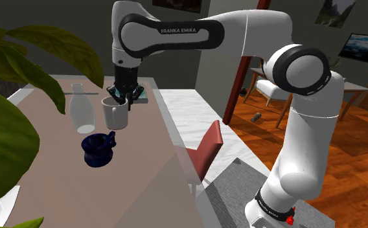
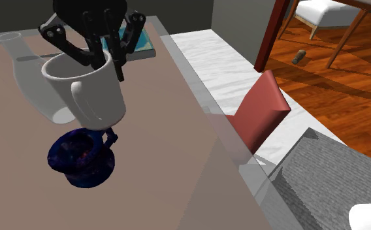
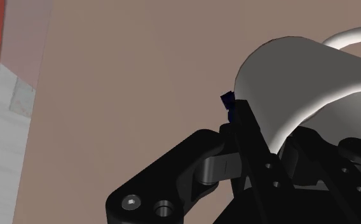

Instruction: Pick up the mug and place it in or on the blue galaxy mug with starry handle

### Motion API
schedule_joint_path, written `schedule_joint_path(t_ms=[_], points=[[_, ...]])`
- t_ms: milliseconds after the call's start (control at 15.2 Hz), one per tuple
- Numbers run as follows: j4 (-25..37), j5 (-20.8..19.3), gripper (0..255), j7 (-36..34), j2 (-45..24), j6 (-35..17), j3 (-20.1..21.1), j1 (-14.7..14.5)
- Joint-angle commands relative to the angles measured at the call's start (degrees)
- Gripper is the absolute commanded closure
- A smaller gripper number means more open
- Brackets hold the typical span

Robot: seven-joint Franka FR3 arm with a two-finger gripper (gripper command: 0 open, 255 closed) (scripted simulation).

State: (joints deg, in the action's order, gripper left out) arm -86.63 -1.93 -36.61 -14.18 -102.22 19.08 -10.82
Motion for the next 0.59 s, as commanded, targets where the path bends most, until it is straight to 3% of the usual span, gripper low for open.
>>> schedule_joint_path(t_ms=[0,198,264,528], points=[[7.8,-1.9,255,-2.0,-5.4,2.6,0.3,-1.9],[22.6,-4.8,255,-4.1,-14.8,8.2,0.2,-5.6],[30.9,-6.1,255,-4.7,-19.8,11.6,0.0,-7.7],[25.5,-5.7,255,-4.7,-18.4,7.6,-0.1,-7.0]])
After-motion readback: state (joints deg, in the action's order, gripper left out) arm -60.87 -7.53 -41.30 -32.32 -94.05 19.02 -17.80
